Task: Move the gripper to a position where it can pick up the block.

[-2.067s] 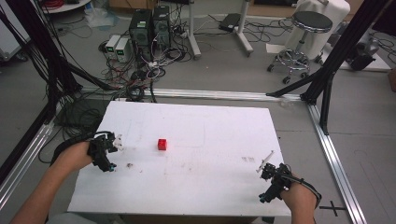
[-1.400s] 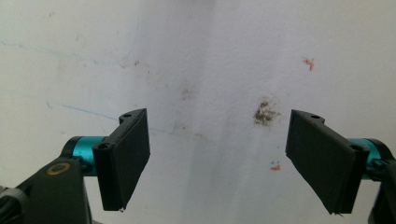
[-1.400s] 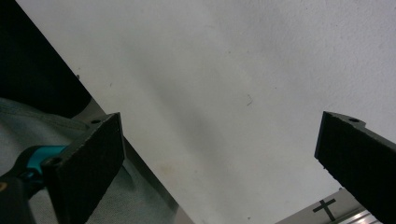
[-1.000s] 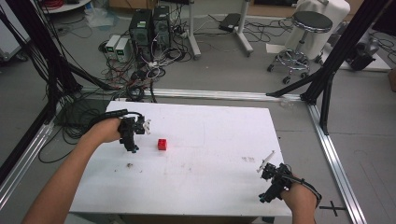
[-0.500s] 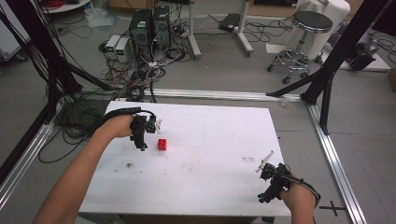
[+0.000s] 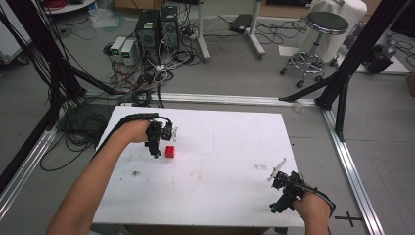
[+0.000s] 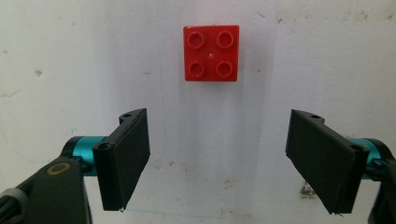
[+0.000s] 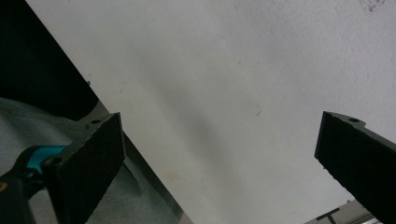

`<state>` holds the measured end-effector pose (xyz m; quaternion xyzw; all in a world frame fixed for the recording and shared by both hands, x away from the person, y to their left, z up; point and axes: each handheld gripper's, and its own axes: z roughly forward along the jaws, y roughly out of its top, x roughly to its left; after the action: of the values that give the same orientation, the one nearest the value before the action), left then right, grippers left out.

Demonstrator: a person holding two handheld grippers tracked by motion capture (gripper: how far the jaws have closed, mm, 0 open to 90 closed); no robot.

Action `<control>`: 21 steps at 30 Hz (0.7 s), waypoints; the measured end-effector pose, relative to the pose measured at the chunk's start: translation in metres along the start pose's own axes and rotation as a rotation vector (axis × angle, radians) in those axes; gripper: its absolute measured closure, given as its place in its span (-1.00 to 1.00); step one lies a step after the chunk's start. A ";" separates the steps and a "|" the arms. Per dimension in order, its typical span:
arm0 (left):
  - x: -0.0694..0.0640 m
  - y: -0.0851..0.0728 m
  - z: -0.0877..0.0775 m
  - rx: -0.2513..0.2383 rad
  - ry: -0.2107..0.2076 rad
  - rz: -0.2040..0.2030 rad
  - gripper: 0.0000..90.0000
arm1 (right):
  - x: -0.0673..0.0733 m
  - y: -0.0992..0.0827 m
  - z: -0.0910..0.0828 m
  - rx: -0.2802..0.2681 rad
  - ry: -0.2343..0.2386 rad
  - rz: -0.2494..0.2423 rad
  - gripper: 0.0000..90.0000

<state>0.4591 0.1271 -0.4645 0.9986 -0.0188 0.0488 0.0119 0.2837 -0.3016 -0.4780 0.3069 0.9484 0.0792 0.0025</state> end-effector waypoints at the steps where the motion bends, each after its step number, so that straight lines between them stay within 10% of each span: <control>1: 0.000 0.002 0.001 0.000 -0.002 0.006 -0.51 | 0.000 0.000 0.000 0.000 0.000 0.000 -0.98; 21: 0.007 0.029 0.027 0.009 -0.052 0.046 -0.51 | 0.002 0.004 0.001 0.004 0.002 -0.011 -0.98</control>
<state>0.4675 0.0969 -0.4905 0.9988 -0.0417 0.0233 0.0059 0.2845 -0.2977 -0.4787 0.3017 0.9502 0.0776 0.0015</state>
